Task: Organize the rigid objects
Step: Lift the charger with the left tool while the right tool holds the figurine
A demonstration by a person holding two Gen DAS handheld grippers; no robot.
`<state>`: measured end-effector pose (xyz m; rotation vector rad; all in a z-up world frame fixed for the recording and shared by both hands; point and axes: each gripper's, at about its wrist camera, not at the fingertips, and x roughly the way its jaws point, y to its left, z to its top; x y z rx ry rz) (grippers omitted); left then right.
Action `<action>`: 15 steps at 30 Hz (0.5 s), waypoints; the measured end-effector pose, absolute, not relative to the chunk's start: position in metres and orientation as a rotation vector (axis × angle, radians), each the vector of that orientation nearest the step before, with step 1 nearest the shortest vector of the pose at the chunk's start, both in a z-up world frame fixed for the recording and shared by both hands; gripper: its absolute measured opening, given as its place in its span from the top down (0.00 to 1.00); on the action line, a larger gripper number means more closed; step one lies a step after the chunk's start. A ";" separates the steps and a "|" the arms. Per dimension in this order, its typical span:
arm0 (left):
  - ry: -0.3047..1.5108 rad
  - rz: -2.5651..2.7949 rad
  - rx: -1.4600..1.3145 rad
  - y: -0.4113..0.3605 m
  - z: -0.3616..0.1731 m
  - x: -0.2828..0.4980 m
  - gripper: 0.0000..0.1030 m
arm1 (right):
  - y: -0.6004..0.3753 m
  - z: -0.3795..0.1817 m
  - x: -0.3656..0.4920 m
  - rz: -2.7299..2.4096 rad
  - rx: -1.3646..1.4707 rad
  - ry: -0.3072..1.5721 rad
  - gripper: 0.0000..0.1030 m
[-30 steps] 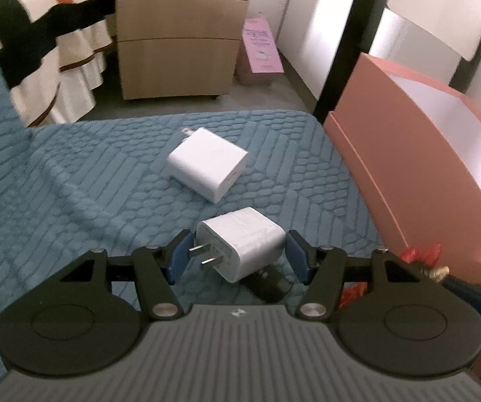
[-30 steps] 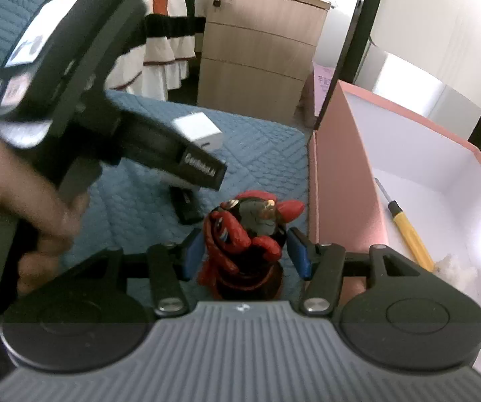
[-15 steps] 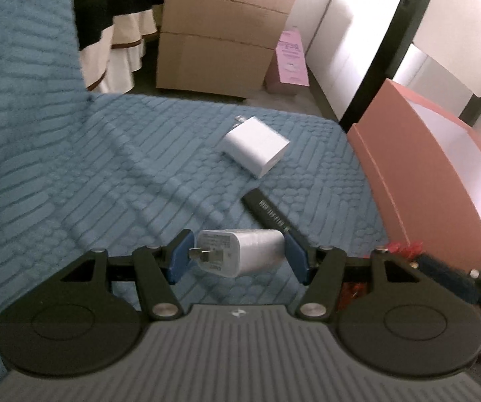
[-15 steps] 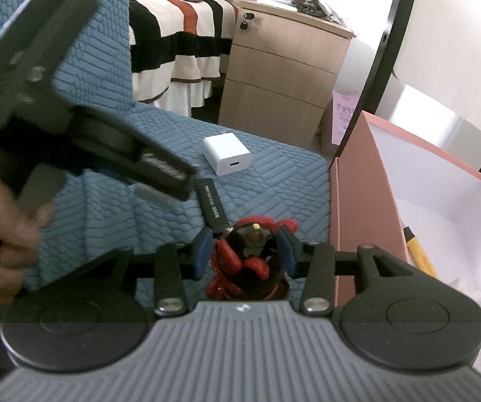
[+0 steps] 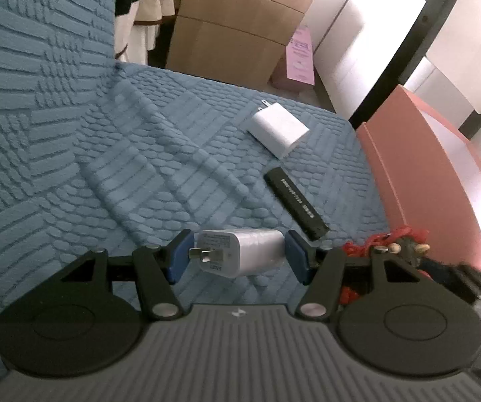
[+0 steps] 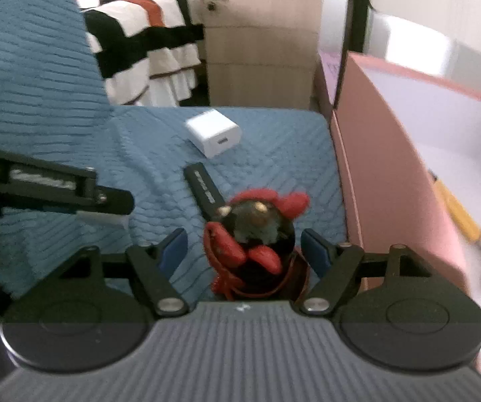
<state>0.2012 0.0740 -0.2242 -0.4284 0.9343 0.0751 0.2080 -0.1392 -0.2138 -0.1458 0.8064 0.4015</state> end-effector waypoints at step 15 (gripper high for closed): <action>0.918 0.045 -0.492 0.090 -0.222 0.197 0.36 | -0.138 -0.198 0.214 0.343 -0.070 0.811 0.40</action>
